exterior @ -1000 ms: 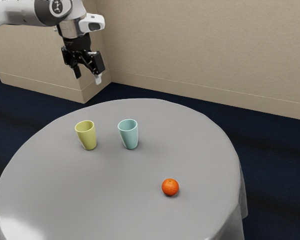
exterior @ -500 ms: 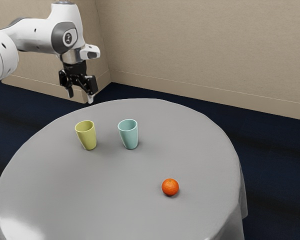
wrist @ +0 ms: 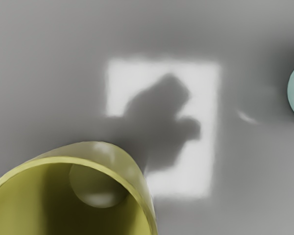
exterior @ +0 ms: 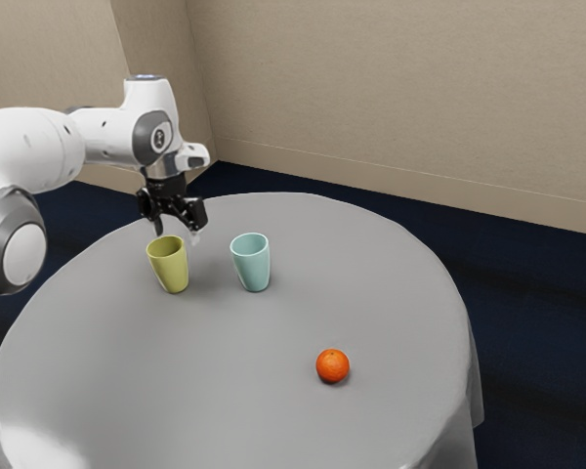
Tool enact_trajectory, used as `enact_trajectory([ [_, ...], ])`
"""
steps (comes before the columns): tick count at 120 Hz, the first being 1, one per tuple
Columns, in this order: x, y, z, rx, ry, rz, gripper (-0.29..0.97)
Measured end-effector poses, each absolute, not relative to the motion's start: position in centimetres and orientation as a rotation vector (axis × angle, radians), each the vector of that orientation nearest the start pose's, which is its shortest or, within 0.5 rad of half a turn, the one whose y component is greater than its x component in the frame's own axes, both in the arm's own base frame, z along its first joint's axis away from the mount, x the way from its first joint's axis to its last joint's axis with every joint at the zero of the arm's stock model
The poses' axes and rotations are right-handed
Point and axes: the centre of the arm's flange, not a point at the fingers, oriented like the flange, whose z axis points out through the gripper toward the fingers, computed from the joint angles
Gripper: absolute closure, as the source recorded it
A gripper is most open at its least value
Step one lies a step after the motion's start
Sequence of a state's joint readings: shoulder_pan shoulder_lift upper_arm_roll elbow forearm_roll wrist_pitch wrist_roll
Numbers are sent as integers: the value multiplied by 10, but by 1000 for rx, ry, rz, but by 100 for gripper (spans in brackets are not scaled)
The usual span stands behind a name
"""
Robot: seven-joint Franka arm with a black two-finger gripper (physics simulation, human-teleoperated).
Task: Place the left cup onto the right cup
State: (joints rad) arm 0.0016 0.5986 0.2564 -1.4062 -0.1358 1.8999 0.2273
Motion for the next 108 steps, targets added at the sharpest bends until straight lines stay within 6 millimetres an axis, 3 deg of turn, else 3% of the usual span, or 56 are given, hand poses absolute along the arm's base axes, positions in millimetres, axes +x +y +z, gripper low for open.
enact_trajectory([
  [52, 693, 140, 305, -3135, -95, 131, 1],
  [79, 695, 141, 303, -3129, -102, 106, 52],
  [108, 695, 141, 299, -3126, -107, 104, 72],
])
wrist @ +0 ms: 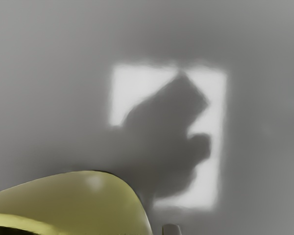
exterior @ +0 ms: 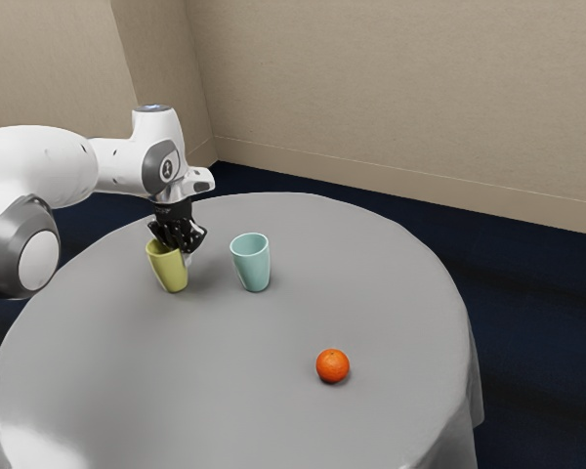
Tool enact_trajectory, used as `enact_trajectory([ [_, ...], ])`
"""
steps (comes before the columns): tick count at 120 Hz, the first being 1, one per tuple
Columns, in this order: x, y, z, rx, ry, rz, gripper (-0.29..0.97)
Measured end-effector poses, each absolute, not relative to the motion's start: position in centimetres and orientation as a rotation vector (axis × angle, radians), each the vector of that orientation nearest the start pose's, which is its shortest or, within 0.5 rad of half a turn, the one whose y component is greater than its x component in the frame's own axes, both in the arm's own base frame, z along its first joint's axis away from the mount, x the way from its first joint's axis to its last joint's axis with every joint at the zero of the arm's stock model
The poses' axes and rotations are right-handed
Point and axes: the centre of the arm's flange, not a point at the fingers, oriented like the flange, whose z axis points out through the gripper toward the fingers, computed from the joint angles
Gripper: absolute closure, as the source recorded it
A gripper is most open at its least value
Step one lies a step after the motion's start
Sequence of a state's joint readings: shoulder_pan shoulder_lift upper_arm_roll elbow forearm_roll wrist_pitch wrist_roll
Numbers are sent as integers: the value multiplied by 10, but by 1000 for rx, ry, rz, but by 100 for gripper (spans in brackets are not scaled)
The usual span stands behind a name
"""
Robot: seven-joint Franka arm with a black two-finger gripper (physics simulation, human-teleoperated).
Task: Place the left cup onto the right cup
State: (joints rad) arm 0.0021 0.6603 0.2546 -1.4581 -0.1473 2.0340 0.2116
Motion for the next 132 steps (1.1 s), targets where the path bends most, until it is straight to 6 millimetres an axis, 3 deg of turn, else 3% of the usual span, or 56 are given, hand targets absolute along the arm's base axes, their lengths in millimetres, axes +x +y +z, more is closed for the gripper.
enact_trajectory([
  [36, 693, 142, 308, -3125, -117, 99, 77],
  [48, 691, 141, 329, -3128, -117, 84, 78],
  [67, 684, 132, 377, -3138, -95, 63, 78],
  [91, 677, 83, 435, -3125, 46, 46, 78],
  [117, 686, 32, 479, -3085, 199, 7, 79],
  [132, 695, 3, 490, -3069, 273, -13, 79],
])
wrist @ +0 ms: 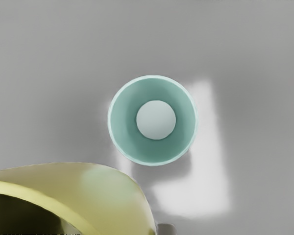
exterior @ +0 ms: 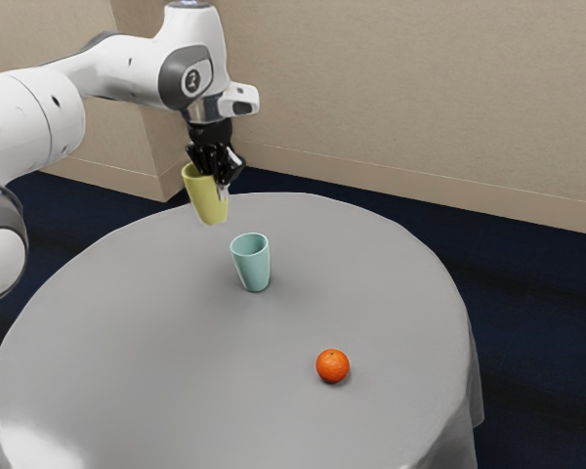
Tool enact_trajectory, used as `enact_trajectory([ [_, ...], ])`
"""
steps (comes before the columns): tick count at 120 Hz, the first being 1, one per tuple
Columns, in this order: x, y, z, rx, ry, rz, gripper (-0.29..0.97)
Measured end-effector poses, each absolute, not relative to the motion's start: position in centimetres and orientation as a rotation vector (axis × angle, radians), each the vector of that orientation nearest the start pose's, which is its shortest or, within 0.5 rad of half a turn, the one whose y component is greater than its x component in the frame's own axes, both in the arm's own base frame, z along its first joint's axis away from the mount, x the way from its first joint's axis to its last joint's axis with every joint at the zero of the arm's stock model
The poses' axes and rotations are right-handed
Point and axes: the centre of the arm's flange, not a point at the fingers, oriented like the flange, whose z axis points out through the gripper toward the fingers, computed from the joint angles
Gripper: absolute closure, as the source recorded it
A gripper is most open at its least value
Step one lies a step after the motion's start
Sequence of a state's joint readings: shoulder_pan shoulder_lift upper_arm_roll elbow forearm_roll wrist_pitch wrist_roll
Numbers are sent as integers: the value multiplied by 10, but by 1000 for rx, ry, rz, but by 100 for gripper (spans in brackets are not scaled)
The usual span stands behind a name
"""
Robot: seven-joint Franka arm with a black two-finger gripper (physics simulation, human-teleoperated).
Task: Place the left cup onto the right cup
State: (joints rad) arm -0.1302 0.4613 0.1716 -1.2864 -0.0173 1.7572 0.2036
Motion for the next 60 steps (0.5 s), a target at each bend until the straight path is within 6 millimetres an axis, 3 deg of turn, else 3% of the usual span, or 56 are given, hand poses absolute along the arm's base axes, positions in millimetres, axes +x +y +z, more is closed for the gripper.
enact_trajectory([
  [23, 714, -28, 481, -3068, 345, -27, 79],
  [60, 732, -32, 437, -3064, 347, 2, 79],
])
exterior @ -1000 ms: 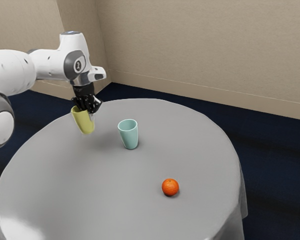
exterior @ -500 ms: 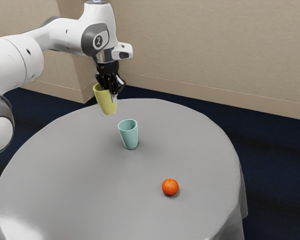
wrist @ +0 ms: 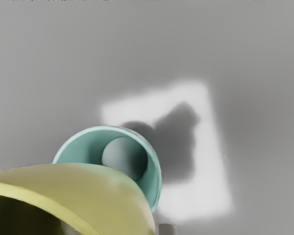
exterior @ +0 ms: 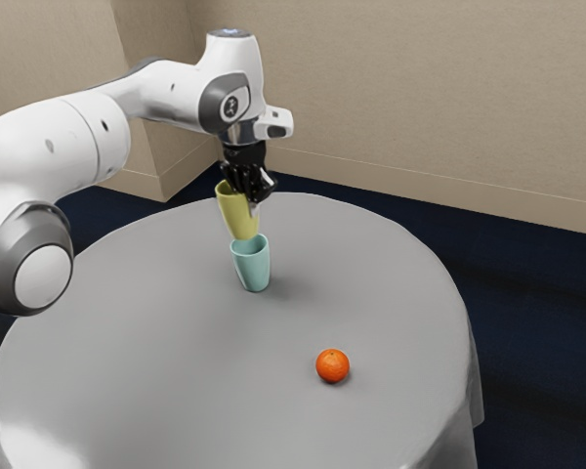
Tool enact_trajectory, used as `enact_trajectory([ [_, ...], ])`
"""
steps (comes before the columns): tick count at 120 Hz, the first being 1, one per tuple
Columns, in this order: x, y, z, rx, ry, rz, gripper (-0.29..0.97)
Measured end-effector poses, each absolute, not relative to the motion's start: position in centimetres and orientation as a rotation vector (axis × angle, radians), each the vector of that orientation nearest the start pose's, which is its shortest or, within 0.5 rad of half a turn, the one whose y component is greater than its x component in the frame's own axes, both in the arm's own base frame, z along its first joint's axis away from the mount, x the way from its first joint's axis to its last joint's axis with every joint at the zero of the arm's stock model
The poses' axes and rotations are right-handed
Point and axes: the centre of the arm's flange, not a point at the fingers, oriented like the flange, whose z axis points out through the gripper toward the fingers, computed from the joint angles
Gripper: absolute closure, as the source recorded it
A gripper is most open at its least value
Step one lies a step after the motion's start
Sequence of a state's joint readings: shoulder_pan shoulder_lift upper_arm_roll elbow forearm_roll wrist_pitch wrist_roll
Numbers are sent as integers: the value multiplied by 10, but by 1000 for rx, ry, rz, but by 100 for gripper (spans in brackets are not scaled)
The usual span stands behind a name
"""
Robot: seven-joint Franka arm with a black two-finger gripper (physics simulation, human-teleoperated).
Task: Place the left cup onto the right cup
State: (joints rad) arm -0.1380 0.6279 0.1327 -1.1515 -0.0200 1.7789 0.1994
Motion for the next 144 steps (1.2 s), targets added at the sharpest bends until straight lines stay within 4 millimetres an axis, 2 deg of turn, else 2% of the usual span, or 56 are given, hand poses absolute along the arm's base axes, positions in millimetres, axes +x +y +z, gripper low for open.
enact_trajectory([
  [32, 738, -33, 409, -3062, 341, -1, 79],
  [64, 740, -30, 394, -3055, 332, 3, 79],
  [88, 742, -30, 370, -3057, 327, 8, 78],
  [96, 743, -30, 363, -3062, 325, 8, 69],
  [119, 745, -31, 364, -3077, 320, -27, 30],
  [144, 740, -32, 398, -3082, 323, -83, 11],
])
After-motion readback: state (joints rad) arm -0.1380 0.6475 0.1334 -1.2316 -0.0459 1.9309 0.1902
